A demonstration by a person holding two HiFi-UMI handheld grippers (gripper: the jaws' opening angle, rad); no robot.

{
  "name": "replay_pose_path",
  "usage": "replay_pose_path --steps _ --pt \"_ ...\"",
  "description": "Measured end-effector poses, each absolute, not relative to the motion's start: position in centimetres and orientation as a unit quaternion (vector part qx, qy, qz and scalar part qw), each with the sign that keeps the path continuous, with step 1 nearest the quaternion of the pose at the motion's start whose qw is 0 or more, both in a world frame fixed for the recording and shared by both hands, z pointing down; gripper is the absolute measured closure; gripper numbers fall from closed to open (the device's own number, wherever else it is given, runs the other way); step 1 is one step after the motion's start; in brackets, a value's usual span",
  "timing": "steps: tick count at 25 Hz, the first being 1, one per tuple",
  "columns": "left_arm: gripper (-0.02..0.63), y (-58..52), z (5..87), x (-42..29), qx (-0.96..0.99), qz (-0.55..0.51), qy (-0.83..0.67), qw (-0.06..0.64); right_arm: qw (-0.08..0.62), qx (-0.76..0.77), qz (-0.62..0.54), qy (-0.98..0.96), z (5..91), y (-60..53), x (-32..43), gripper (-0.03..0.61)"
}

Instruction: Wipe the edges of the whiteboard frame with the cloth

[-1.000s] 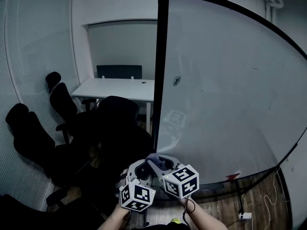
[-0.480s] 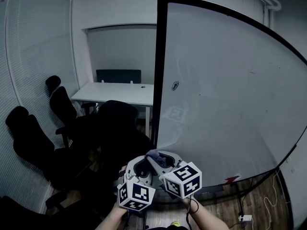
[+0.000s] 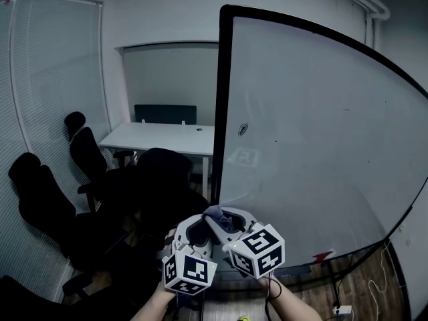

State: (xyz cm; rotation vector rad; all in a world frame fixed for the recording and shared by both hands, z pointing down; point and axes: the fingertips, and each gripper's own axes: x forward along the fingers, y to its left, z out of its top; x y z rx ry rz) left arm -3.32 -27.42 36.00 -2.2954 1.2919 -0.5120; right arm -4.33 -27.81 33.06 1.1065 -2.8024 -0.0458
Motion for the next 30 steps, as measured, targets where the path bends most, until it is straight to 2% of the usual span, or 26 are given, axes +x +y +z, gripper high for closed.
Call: replay_pose_path --steps 30 --pt "0.482 -27.6 30.1 -3.2 -0.826 -0.171 0.467 0.265 0.06 0.353 -0.068 -0.931 27.0 -27.6 -4.4 0.474"
